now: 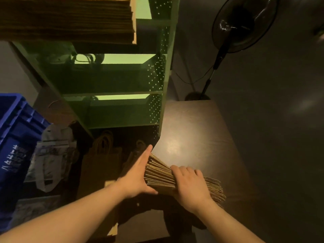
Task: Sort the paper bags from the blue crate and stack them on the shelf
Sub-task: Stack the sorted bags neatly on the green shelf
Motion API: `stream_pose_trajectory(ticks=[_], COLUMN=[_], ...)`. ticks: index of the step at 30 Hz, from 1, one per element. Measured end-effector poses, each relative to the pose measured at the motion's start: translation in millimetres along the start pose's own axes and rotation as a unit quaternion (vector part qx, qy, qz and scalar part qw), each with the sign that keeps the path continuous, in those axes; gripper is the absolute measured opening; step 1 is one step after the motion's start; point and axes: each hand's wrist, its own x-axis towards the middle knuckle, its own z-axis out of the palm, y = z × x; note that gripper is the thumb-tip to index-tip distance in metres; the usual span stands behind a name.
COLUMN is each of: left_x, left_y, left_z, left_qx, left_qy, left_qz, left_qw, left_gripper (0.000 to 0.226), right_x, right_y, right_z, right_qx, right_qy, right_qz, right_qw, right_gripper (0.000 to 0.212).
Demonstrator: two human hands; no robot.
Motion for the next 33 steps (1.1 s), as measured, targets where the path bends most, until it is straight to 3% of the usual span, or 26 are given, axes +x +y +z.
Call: stream_pose_trajectory(ticks=[6, 11, 18, 24, 29, 33], left_x=[7.5, 9.1, 12.8, 14.3, 19.1, 23.1], left_y=[-9.6, -9.5, -16.1, -22.1, -29.5, -32.8], left_z=[4.7, 3.6, 0.7, 0.3, 2.4, 0.7], left_qx=[-0.037, -0.012, 0.051, 0.07, 0.052, 0.067], left_qy=[0.003, 0.013, -0.011, -0.014, -0.009, -0.007], left_qz=[0.007, 0.023, 0.054, 0.072, 0.072, 0.097], left_qw=[0.999, 1.0, 0.997, 0.995, 0.996, 0.993], left_gripper=[0.126, 0.114, 0.135, 0.133, 0.121, 0.1], right_x=[-8.8, -35.7, -35.6, -21.2, -24.4, -40.4], right_y=[8.1, 47.9, 56.3, 41.4, 44.6, 63.6], right_z=[-3.2, -8.9, -13.1, -11.4, -14.6, -14.6], right_qx=[-0.011, 0.02, 0.063, 0.098, 0.101, 0.096], right_qy=[-0.012, -0.023, -0.045, -0.061, -0.045, -0.019], right_qz=[0.021, 0.061, 0.019, -0.029, -0.023, 0.022], right_qw=[1.0, 0.998, 0.997, 0.993, 0.994, 0.995], right_gripper=[0.083, 0.085, 0.084, 0.081, 0.083, 0.099])
